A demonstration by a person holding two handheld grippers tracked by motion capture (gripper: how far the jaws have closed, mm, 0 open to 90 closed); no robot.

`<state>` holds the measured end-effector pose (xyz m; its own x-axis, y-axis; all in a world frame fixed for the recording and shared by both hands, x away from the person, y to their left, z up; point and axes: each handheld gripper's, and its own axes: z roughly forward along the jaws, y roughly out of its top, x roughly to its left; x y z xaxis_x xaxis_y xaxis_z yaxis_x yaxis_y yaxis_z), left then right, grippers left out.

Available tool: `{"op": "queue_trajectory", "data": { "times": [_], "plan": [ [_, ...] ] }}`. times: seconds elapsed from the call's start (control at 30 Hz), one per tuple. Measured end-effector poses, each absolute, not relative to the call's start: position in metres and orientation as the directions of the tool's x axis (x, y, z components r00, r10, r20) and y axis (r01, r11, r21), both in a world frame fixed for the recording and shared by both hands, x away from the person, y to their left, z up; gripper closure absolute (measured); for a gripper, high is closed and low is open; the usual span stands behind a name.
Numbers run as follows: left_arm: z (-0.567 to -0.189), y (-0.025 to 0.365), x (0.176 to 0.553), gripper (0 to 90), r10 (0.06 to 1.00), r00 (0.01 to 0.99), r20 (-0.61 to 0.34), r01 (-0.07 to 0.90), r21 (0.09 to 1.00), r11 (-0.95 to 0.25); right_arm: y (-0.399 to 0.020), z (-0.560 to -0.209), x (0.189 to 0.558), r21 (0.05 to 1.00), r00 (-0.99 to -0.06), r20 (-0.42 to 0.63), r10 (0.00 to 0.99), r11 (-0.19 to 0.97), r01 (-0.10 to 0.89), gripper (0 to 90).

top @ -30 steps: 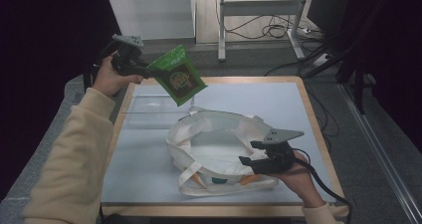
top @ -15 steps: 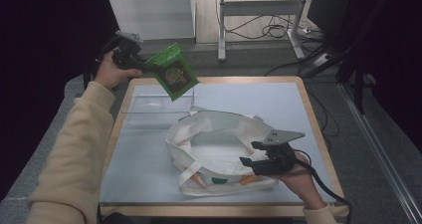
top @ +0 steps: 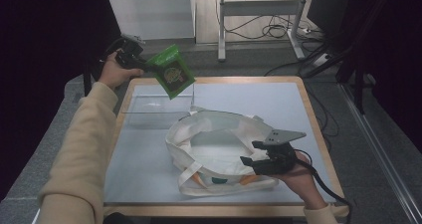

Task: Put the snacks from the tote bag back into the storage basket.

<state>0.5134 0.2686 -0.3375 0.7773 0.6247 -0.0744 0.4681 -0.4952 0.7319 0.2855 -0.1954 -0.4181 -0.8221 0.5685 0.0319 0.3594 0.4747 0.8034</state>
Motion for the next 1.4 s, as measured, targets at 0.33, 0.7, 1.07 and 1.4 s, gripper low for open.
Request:
{"op": "queue_trajectory", "data": {
  "times": [0.33,0.7,1.07,1.4],
  "plan": [
    [-0.347,0.274,0.527,77.0,0.654,0.753,-0.073,0.497,0.714,-0.493,-0.194,-0.419,0.284,0.807,-0.828,0.022,0.56,0.479,0.346,33.1],
    [-0.377,0.262,0.544,77.0,0.638,0.769,-0.039,0.516,0.628,-0.583,-0.195,-0.42,0.284,0.803,-0.825,0.018,0.565,0.483,0.348,33.1],
    [-0.402,0.256,0.55,76.9,0.623,0.782,-0.028,0.525,0.569,-0.633,-0.194,-0.422,0.285,0.796,-0.825,0.019,0.564,0.491,0.354,33.1],
    [-0.417,0.243,0.558,76.4,0.62,0.784,-0.018,0.53,0.541,-0.653,-0.193,-0.425,0.287,0.791,-0.825,0.022,0.564,0.495,0.36,33.1]
  ]
}}
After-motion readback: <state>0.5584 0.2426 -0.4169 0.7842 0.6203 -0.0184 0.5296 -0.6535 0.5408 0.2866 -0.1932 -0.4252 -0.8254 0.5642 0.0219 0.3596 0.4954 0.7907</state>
